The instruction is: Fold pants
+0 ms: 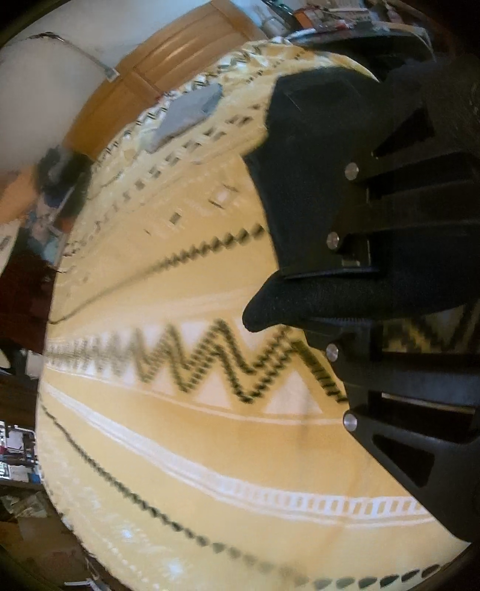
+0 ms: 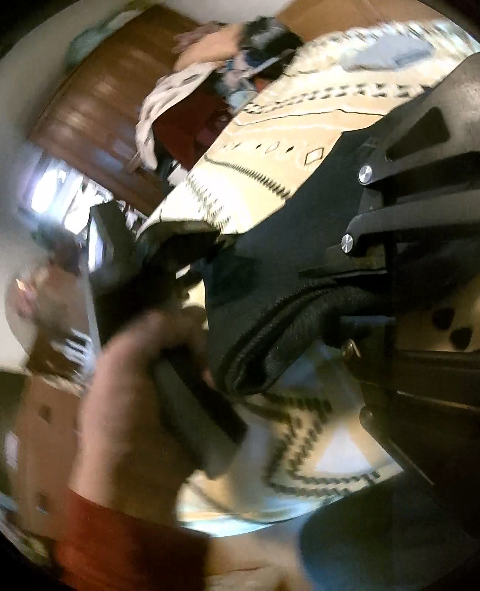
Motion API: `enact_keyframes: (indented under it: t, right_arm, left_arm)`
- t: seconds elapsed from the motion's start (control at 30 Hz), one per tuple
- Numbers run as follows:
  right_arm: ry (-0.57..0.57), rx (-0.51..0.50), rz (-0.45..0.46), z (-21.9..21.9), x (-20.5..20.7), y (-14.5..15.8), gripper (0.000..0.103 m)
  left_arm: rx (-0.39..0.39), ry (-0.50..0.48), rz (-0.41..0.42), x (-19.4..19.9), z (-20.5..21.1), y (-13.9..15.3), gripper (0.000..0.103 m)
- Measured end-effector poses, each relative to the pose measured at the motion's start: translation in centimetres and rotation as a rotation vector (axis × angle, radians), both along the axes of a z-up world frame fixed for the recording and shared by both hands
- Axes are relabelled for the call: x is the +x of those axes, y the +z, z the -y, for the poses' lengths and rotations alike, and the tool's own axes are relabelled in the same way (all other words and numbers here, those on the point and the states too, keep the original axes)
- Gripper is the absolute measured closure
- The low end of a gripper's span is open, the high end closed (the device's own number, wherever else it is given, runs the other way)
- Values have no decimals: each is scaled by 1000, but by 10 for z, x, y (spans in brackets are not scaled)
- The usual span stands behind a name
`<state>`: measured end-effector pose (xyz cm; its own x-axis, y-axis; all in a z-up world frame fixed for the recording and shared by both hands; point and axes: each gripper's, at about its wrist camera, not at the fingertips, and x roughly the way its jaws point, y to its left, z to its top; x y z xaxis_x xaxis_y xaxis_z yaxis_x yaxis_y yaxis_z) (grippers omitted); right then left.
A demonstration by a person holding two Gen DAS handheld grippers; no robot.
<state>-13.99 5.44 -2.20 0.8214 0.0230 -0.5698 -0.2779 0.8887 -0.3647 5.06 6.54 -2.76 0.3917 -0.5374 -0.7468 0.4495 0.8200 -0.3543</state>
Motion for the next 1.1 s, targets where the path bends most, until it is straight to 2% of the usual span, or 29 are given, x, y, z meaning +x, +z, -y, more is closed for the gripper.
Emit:
enact_keyframes:
  t: [0.13, 0.27, 0.37, 0.5, 0.63, 0.77, 0.87, 0.97, 1.1]
  right_arm:
    - [-59, 166, 38, 47, -17, 36, 88]
    - [-129, 427, 52, 119, -44, 65, 88]
    - [-179, 601, 43, 176, -64, 74, 89]
    - [-276, 861, 21, 260, -98, 62, 89]
    - [-374, 1065, 10, 335, -136, 37, 89]
    - [-461, 1201, 5, 385, -175, 7, 89]
    - [-520, 1291, 4, 417, -203, -16, 89]
    - [-557, 1406, 7, 446, -228, -37, 89]
    - [-566, 1483, 12, 462, -245, -49, 89]
  left_arm:
    - [-32, -17, 24, -3, 30, 38, 87]
    - [-53, -61, 59, -11, 76, 66, 87]
    - [-54, -115, 84, -21, 123, 82, 87]
    - [-24, -207, 112, -38, 195, 93, 87]
    - [16, -299, 89, -57, 275, 78, 87]
    - [73, -387, 59, -88, 353, 49, 87]
    - [99, -428, 45, -111, 392, 34, 87]
    - [122, -460, 38, -128, 422, 23, 87]
    - [150, -482, 36, -143, 449, 14, 86]
